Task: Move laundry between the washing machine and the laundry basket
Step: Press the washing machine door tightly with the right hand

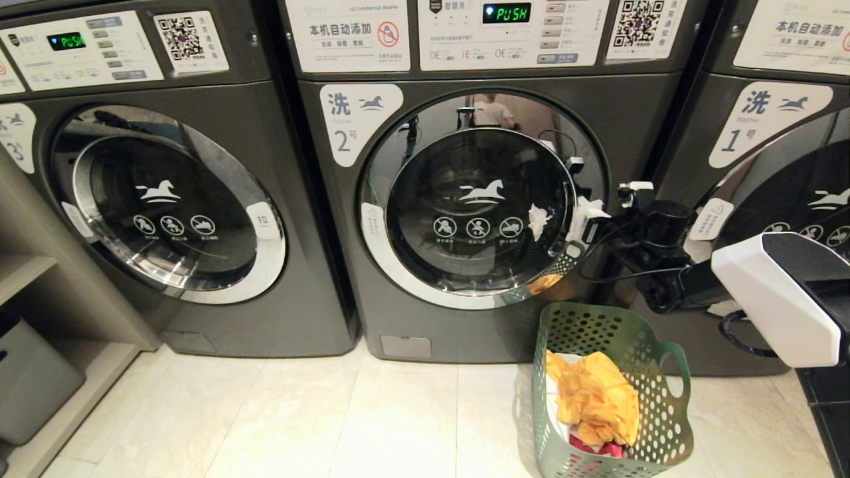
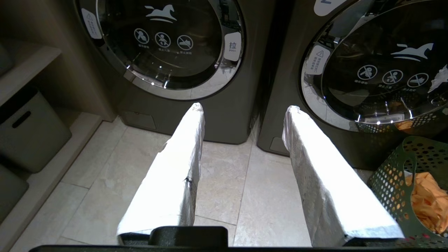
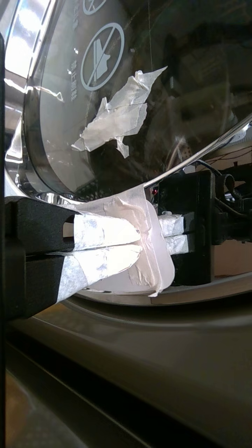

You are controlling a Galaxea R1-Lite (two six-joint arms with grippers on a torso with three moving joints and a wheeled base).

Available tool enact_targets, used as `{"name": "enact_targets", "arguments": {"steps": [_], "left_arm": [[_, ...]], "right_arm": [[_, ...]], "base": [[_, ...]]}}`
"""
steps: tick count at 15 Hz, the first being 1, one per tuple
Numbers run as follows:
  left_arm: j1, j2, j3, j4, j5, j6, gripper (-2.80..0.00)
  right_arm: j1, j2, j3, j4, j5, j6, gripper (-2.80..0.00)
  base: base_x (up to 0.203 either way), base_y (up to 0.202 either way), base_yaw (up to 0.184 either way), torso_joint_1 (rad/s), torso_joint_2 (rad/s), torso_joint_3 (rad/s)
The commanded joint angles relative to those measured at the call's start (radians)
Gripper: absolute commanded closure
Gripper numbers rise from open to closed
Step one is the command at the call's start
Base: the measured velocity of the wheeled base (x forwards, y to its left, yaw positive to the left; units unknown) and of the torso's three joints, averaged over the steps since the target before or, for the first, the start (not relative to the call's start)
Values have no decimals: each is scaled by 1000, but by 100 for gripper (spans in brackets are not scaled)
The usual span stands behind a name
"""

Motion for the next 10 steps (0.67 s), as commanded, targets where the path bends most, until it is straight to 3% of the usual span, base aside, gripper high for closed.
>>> {"name": "enact_targets", "arguments": {"steps": [1,3,6,10], "left_arm": [[2,-54,13,3,3,19,0],[22,-93,34,2,28,79,0],[31,-99,38,2,65,87,0],[31,-108,52,-1,56,140,0]], "right_arm": [[1,54,-79,-14,-2,-7,0],[7,98,-156,-7,-1,-14,0],[29,162,-260,19,-5,-24,0],[54,-89,-25,30,-51,-34,0]], "base": [[0,0,0,0,0,0],[0,0,0,0,0,0],[0,0,0,0,0,0],[0,0,0,6,3,-1]]}}
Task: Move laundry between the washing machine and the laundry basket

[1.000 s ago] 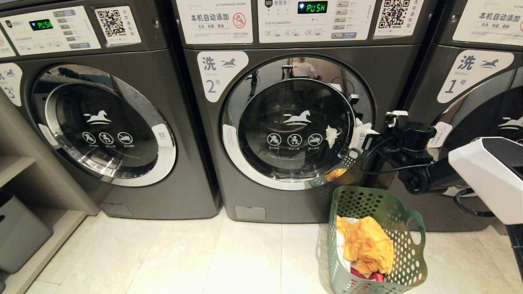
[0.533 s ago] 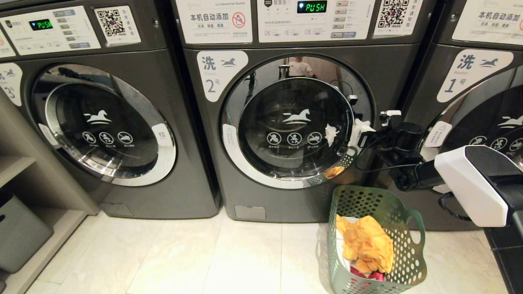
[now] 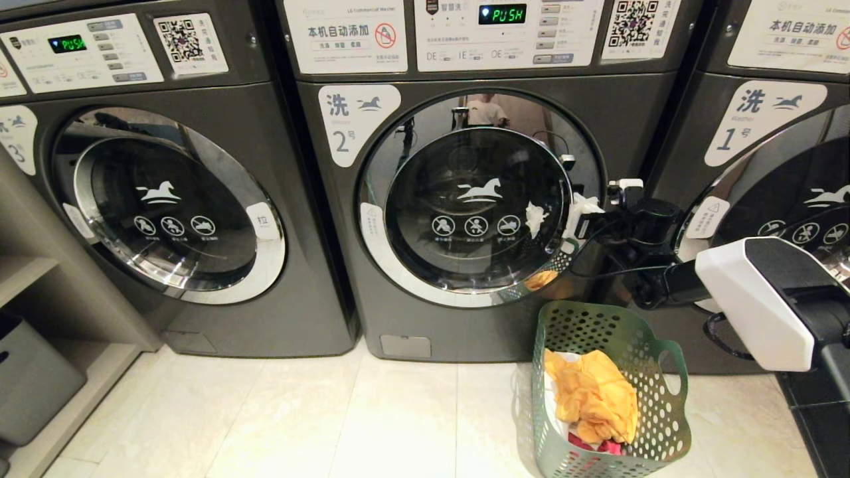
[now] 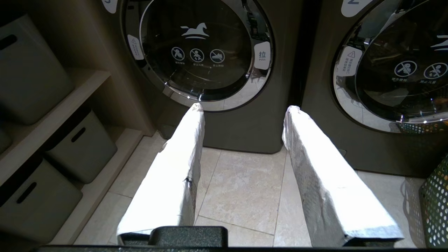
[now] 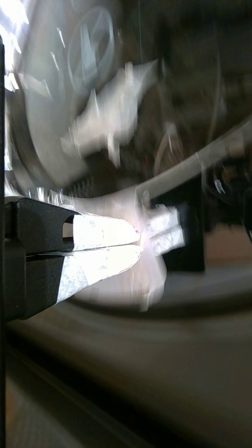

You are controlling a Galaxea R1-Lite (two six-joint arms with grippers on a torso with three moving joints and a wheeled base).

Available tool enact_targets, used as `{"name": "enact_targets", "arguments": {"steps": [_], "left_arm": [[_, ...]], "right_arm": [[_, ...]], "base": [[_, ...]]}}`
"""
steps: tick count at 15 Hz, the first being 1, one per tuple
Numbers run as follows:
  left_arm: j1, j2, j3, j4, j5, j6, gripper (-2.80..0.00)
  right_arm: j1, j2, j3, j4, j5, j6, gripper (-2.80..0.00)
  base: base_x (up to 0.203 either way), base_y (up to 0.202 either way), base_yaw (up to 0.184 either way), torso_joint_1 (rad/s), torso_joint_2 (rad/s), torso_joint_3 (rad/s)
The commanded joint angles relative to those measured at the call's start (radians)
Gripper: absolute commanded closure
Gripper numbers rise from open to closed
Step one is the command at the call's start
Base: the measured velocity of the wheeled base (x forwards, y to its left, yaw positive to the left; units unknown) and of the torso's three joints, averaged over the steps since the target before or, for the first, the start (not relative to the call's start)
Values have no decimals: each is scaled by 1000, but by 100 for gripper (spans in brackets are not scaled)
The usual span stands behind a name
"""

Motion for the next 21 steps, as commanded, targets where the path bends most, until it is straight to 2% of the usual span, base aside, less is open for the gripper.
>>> {"name": "enact_targets", "arguments": {"steps": [1,3,5,6,8,9,10,12,15,18,21], "left_arm": [[0,1,20,-2,-5,1,0],[0,1,39,-5,-80,6,0],[-1,1,43,-10,-261,24,0],[0,4,44,-12,-383,66,0],[0,24,63,-13,-595,206,0],[0,46,80,-13,-664,266,0],[0,57,96,-13,-699,291,0],[2,61,118,-18,-705,293,0],[2,63,136,-38,-706,288,0],[6,64,204,-182,-685,276,0],[6,56,219,-184,-672,273,0]], "right_arm": [[17,-204,140,23,4,3,0],[37,-410,338,59,2,15,0],[46,-608,563,78,1,37,0],[50,-706,674,83,1,55,0],[55,-873,895,90,3,85,0],[56,-958,995,92,5,95,0],[57,-1037,1089,94,12,103,0],[58,-1160,1262,98,34,108,0],[59,-1301,1429,106,48,111,0],[59,-1347,1500,107,44,103,0],[59,-1401,1605,108,43,98,0]], "base": [[0,0,0,28,6,-12],[0,0,0,0,0,0],[0,0,0,0,0,0],[0,0,0,0,0,0],[0,0,0,0,0,0],[0,0,0,0,0,0],[0,0,0,0,0,0],[0,0,0,0,0,0],[0,0,0,0,0,0],[0,0,0,0,0,0],[0,0,0,0,0,0]]}}
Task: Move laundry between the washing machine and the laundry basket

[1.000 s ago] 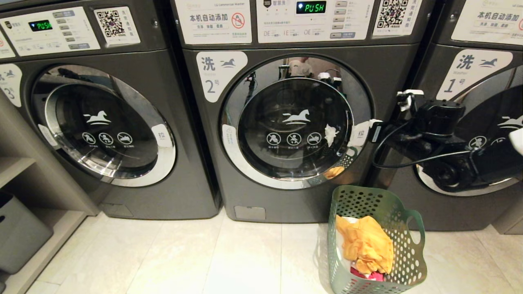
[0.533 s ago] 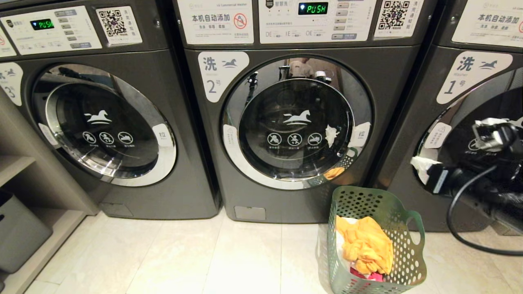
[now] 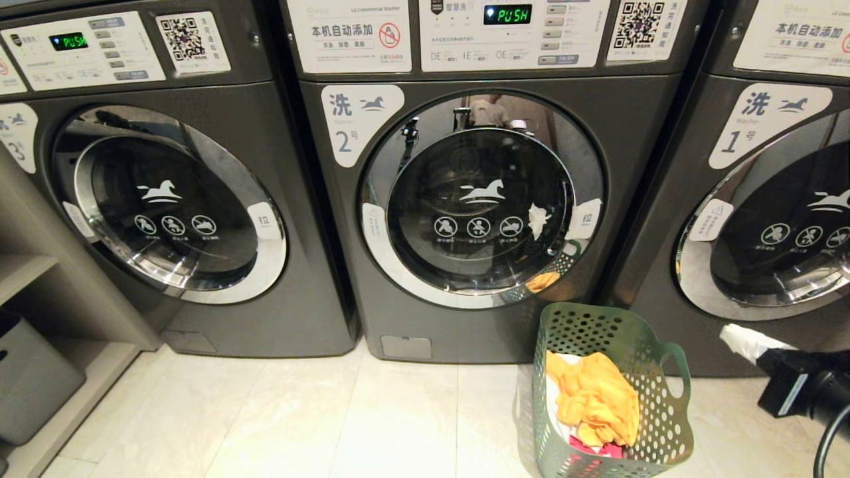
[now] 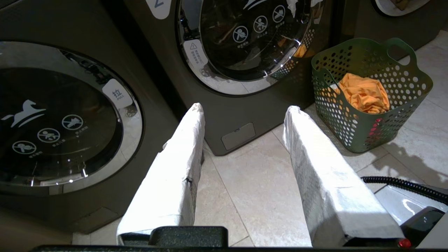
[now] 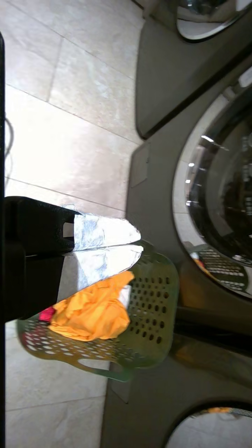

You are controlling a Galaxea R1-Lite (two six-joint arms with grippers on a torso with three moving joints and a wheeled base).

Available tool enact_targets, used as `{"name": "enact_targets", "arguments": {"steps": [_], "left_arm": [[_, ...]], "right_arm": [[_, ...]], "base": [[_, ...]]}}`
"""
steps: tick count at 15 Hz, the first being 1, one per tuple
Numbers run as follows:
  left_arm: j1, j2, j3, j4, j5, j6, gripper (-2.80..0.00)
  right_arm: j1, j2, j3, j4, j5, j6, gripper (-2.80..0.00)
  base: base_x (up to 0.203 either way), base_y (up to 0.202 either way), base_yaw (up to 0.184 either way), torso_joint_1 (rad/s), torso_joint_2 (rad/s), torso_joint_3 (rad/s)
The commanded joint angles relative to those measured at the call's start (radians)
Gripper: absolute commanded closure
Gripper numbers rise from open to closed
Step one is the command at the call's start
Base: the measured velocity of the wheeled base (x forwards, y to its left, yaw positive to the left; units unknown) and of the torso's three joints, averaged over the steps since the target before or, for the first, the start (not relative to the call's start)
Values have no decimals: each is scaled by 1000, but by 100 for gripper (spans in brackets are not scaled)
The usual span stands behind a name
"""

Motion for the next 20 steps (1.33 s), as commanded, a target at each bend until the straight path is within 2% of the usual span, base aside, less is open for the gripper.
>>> {"name": "enact_targets", "arguments": {"steps": [1,3,5,8,10,11,15,18,20], "left_arm": [[0,-9,20,0,4,2,0],[0,-25,46,-6,30,1,0],[0,-42,70,-7,40,0,0],[0,-82,112,-9,48,-5,0],[0,-105,139,-9,68,-31,0],[0,-116,149,-9,84,-48,0],[0,-182,208,-9,156,-121,0],[0,-234,267,-7,253,-126,0],[0,-258,330,-14,278,-144,0]], "right_arm": [[1,-50,76,-5,1,-8,0],[1,-107,175,-1,3,-36,0],[0,-216,192,116,6,-53,0],[0,-496,193,442,3,-75,0],[0,-598,192,707,-43,-90,0],[3,-637,188,787,-50,-91,0],[38,-723,180,828,-52,-92,0],[58,-888,186,836,-74,-116,0],[64,-893,190,844,-91,-152,0]], "base": [[0,0,0,0,0,0],[0,0,0,0,0,0],[0,0,0,0,0,0],[0,0,0,0,0,0],[0,0,0,0,0,0],[0,0,0,0,0,0],[0,0,0,0,0,0],[0,0,0,0,0,0],[0,0,0,0,0,0]]}}
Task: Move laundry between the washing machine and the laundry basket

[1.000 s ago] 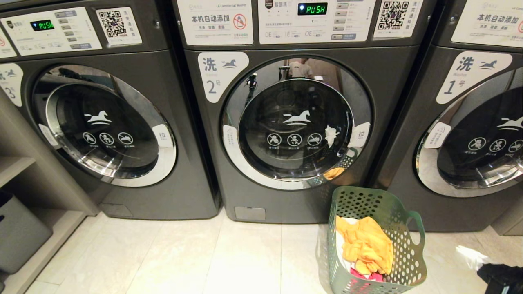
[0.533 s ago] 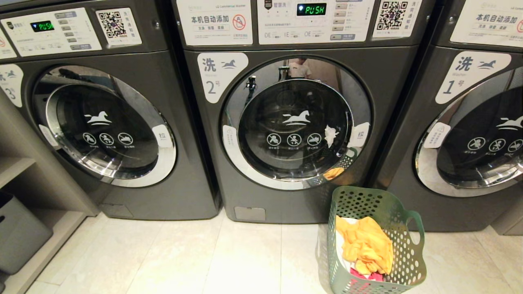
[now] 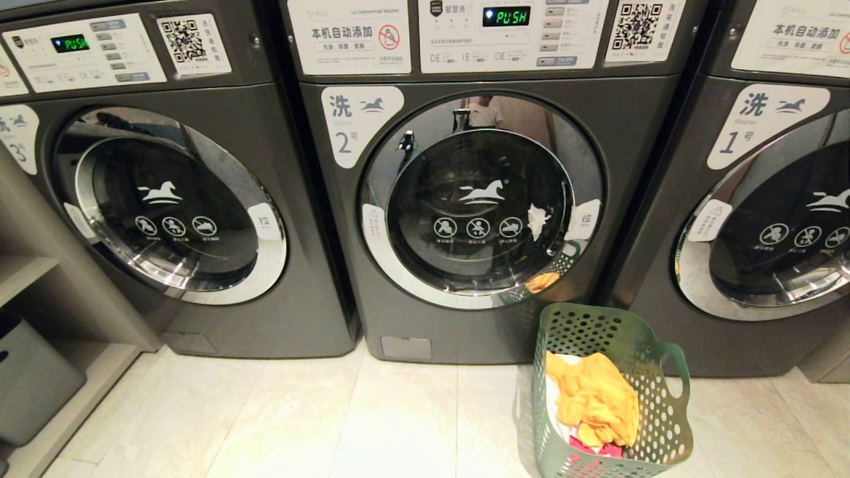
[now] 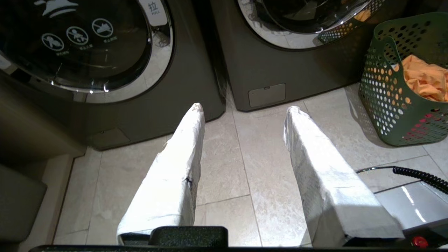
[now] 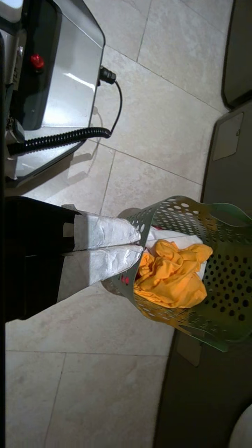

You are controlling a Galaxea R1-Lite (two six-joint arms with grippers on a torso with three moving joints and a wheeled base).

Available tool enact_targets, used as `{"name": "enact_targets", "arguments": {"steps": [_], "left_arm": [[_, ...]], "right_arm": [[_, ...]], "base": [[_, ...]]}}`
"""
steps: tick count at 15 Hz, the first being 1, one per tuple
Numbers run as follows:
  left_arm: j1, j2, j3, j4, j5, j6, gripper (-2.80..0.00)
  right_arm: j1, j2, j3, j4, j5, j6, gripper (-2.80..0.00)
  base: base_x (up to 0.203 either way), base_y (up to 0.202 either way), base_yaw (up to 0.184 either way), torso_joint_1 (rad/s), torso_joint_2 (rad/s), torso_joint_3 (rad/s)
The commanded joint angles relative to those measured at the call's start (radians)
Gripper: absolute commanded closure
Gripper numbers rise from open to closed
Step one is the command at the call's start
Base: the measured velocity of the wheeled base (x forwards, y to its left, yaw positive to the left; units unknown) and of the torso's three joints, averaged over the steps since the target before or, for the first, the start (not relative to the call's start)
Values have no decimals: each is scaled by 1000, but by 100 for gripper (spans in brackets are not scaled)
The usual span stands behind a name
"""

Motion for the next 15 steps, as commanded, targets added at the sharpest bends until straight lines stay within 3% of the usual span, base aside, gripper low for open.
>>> {"name": "enact_targets", "arguments": {"steps": [1,4,7,8,12,15], "left_arm": [[0,-26,36,-10,-1,-36,0],[0,-26,105,-16,-5,-133,0],[0,-26,132,-7,17,-132,0],[0,-25,132,-7,38,-132,0],[0,-26,145,-16,32,-133,0],[0,-26,159,-19,24,-129,0]], "right_arm": [[2,-23,0,18,-1,-8,0],[-41,58,-16,64,2,-34,0],[-187,48,-16,67,12,-65,0],[-200,-6,-16,66,14,-64,0],[-165,-278,-18,69,49,-72,0],[-158,-309,0,13,18,-32,0]], "base": [[0,0,0,0,0,0],[0,0,0,0,0,0],[0,0,0,0,0,0],[0,0,0,0,0,0],[0,0,0,0,0,0],[0,0,0,0,0,0]]}}
